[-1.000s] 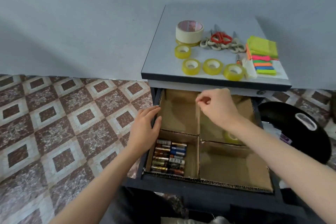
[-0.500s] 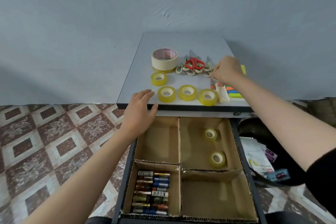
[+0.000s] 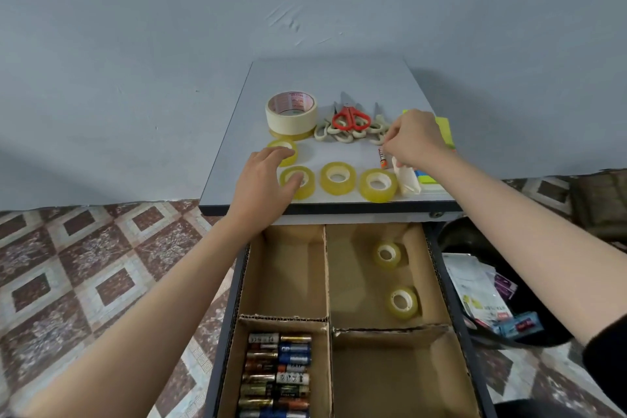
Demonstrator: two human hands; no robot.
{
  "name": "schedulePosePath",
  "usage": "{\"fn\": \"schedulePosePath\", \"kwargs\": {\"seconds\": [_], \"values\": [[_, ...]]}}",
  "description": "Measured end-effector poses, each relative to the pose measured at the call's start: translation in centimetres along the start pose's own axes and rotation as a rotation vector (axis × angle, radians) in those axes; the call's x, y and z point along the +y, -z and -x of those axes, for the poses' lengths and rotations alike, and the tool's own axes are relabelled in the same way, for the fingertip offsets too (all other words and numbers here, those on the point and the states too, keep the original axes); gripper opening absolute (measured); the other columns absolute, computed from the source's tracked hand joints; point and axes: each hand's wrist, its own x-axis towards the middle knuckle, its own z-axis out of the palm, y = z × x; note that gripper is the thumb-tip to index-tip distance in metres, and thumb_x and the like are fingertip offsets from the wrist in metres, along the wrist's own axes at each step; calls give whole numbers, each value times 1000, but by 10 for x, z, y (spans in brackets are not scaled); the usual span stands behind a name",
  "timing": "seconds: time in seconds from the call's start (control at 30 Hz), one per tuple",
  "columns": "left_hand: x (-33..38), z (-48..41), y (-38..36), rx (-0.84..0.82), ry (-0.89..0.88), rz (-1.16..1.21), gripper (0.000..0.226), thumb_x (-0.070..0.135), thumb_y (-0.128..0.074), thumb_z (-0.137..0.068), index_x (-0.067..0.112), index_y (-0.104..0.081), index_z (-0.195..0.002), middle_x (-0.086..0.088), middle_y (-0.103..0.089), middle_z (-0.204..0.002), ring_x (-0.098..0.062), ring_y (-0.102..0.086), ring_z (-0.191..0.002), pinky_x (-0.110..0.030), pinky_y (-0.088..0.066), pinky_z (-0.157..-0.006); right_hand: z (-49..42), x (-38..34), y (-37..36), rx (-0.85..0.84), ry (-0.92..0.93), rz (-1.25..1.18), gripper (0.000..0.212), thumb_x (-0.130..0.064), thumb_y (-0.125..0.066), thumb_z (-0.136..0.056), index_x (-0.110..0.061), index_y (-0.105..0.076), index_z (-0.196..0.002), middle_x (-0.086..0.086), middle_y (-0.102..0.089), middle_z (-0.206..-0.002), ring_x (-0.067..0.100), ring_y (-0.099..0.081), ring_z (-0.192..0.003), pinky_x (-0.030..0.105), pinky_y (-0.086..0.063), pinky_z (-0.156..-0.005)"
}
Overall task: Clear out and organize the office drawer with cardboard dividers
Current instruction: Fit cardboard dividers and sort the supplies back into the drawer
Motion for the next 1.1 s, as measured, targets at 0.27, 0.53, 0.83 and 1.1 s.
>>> {"fn": "schedulePosePath", "kwargs": {"seconds": [0.27,0.53,0.83,1.1], "values": [[56,-51,-22,-152,-63,-4,22,26,-58,-90,13,-71,-101,0,-69,-100,-11,-57,-87,-24,-42,-74,23,23,21,82,45,-62,17,1,-57,-79,-2,-73,-77,11,-69,-80,25,-62,-79,29,-49,-68],[100,-89,-63,-305,-54,-99,27,27,-65,-84,9,-63,-104,-8,-66,-104,-24,-59,-98,-33,-48,-82,52,52,40,54,142,-155,11,-4,-62,-83,-5,-72,-78,2,-64,-71,-1,-48,-54,3,-38,-54],[105,-93,-80,-291,-5,-172,27,23,-67,-84,7,-62,-105,-12,-63,-107,-26,-59,-99,-34,-47,-80,61,78,42,-1,130,-196,9,-8,-64,-85,-8,-72,-82,0,-65,-79,8,-55,-72,-2,-35,-57],[100,-88,-66,-218,-34,-120,20,16,-62,-85,2,-68,-97,-18,-70,-92,-30,-63,-93,-37,-50,-83,69,53,29,-59,251,-177,34,-28,-76,-76,-12,-69,-106,1,-67,-103,7,-56,-81,19,-44,-75]]}}
